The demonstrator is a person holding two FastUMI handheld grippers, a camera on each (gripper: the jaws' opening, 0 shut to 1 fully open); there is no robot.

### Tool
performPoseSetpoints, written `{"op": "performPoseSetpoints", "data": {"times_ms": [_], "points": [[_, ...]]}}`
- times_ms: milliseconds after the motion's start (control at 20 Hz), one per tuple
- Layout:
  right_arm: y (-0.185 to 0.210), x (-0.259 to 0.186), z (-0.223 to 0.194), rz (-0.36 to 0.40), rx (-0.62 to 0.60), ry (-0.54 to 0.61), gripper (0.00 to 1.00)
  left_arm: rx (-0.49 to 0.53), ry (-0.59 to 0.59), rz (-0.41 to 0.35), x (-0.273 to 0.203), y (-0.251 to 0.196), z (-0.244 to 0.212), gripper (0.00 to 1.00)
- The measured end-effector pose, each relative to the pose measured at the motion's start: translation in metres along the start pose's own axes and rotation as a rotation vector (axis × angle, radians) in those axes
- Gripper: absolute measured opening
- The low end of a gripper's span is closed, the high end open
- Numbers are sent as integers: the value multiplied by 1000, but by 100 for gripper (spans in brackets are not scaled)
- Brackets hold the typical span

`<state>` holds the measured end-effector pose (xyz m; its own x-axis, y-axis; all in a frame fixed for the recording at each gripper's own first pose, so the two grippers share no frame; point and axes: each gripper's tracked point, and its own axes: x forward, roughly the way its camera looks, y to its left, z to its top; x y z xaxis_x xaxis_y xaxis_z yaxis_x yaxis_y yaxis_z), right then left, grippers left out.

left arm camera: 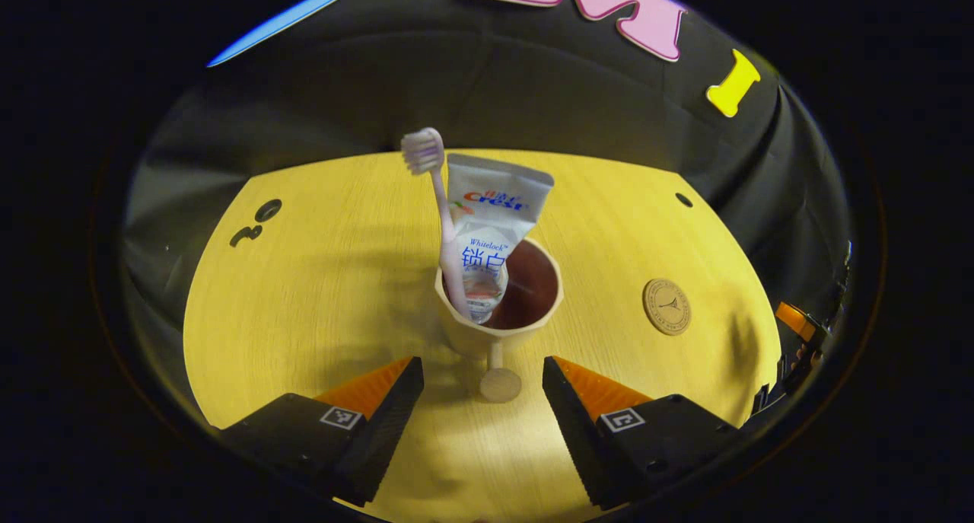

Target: Put the toothbrush and toothpaste on the desktop into the cup, then pick up the cup and place it on the coaster on the desktop.

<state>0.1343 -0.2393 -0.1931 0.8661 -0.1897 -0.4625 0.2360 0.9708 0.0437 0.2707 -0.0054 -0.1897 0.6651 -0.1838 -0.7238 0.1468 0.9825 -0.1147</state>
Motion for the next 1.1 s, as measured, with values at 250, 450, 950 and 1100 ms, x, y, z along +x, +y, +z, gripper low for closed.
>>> {"op": "performPoseSetpoints", "data": {"times_ms": [250, 450, 950, 1100], "points": [[-10, 2, -7, -19, 29, 16, 99, -35, 135, -18, 18, -3, -5, 96], [-12, 2, -11, -16, 31, 18, 99, 12, 249, 20, 28, 4, -11, 85], [-4, 1, -27, 4, 40, 47, 99, 42, 372, 1, 41, -6, -16, 43], [-3, 0, -28, 6, 37, 47, 98, 43, 374, 12, 41, -4, -16, 35]]}}
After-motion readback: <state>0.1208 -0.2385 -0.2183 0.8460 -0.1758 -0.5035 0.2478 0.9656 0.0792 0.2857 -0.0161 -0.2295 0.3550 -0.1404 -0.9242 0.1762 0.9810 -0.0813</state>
